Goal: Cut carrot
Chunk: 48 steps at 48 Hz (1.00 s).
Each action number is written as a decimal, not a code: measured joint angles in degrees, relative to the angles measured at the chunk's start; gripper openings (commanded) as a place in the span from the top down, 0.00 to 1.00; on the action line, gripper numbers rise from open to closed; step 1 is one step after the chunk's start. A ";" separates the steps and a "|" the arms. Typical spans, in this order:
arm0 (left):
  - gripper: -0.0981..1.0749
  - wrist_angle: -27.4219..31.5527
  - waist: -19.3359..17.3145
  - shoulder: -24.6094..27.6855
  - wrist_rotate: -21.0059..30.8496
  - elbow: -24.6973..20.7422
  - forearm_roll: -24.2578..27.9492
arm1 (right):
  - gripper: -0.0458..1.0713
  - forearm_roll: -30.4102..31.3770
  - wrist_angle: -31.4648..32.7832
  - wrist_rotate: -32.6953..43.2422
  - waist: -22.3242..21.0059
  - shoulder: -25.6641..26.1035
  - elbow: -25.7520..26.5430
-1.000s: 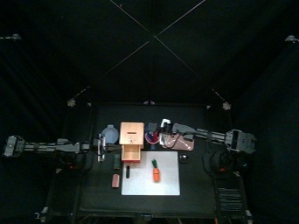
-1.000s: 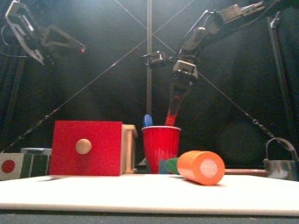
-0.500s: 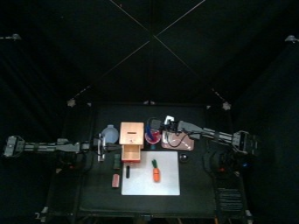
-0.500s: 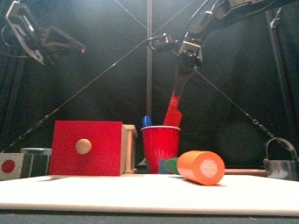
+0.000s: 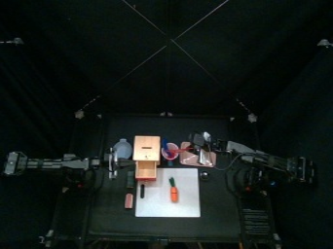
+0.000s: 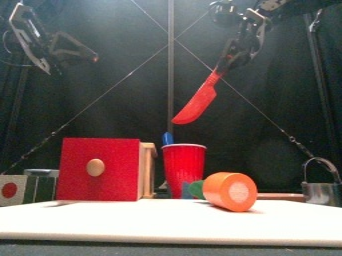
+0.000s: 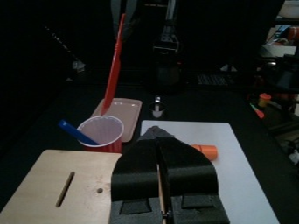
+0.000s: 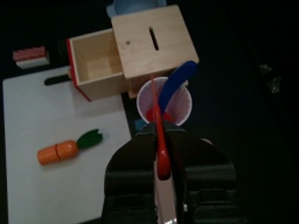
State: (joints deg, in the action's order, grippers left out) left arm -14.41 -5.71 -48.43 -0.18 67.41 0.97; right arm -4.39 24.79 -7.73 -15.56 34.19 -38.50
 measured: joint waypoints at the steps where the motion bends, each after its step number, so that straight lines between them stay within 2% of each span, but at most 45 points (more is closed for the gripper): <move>1: 0.81 0.00 0.09 0.26 -0.09 -0.09 0.00 | 0.65 0.00 -2.02 0.00 0.62 0.70 -1.49; 6: 0.80 -0.09 0.26 2.37 -0.09 -0.88 0.35 | 0.65 0.09 -10.55 0.26 3.78 2.90 -6.94; 14: 0.72 -0.09 1.58 8.09 -0.09 -3.16 1.85 | 0.65 -0.44 -17.05 0.44 8.00 2.55 -10.90; 22: 0.57 -0.97 3.60 15.82 0.00 -5.89 2.20 | 0.65 -0.44 -23.12 0.44 11.25 0.79 -12.74; 28: 0.44 -3.87 5.54 21.18 0.00 -7.56 2.20 | 0.65 -0.53 -27.86 0.44 13.62 -0.35 -13.89; 38: 0.26 -10.37 7.91 28.39 -0.18 -10.20 2.37 | 0.65 -0.53 -30.50 0.44 14.24 -1.14 -14.33; 48: 0.24 -14.59 8.09 36.12 -0.26 -13.45 2.29 | 0.65 -0.53 -30.76 0.44 14.85 -1.32 -14.50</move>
State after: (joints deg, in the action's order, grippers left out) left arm -29.00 2.37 -12.30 -0.44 53.96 3.25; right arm -4.92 -5.98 -7.29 -0.70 32.87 -53.00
